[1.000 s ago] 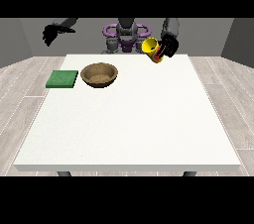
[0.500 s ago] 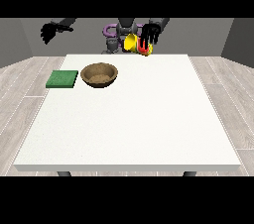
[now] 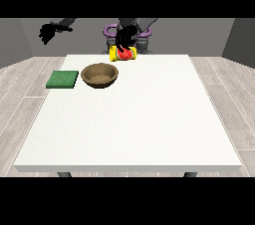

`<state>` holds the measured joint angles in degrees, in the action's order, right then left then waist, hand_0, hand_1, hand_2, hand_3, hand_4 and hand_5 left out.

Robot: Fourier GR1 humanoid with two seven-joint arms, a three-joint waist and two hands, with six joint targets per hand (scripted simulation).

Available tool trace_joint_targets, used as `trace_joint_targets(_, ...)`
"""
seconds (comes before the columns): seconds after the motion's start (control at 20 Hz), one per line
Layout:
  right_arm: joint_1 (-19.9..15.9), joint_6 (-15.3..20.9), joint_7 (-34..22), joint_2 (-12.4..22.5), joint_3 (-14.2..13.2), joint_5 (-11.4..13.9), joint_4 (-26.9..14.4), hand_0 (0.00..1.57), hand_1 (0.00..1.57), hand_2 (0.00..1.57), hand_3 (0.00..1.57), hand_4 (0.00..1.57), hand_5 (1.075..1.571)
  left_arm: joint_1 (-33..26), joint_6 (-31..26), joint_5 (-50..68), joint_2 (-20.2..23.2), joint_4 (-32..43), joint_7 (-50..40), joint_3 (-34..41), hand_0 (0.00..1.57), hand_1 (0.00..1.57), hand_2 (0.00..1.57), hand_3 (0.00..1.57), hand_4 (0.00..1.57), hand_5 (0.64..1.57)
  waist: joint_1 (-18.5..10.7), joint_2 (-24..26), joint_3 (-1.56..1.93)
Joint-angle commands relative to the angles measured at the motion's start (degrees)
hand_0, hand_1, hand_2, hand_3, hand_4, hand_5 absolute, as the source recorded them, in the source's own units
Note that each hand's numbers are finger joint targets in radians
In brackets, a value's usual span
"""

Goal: Pick the cup and pour the ball into the bowl, then pick the bowl and place it on the pad

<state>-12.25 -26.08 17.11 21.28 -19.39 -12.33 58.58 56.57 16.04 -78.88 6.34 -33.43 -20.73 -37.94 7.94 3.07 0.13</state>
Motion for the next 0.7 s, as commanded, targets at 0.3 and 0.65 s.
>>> trace_joint_targets(0.3, 1.7, -1.6, 1.9, 2.0, -1.5, 0.0, -3.5, 0.0, 0.0, 0.0, 0.0, 0.0, 1.571, 2.7, -12.1, -15.3, -3.0, 1.9, 0.5, -12.3, 1.45, 1.45, 1.57, 1.57, 1.53, 1.143, -1.8, 2.1, -0.07)
trace_joint_targets(0.65, 0.9, 1.5, -3.9, -1.2, 0.0, -1.0, -1.1, 0.0, 0.0, 0.0, 0.0, 0.0, 1.568, 0.8, -7.7, -12.8, 1.5, -1.5, 3.8, -4.4, 1.45, 1.45, 1.57, 1.57, 1.54, 1.136, -3.3, 2.3, -0.16)
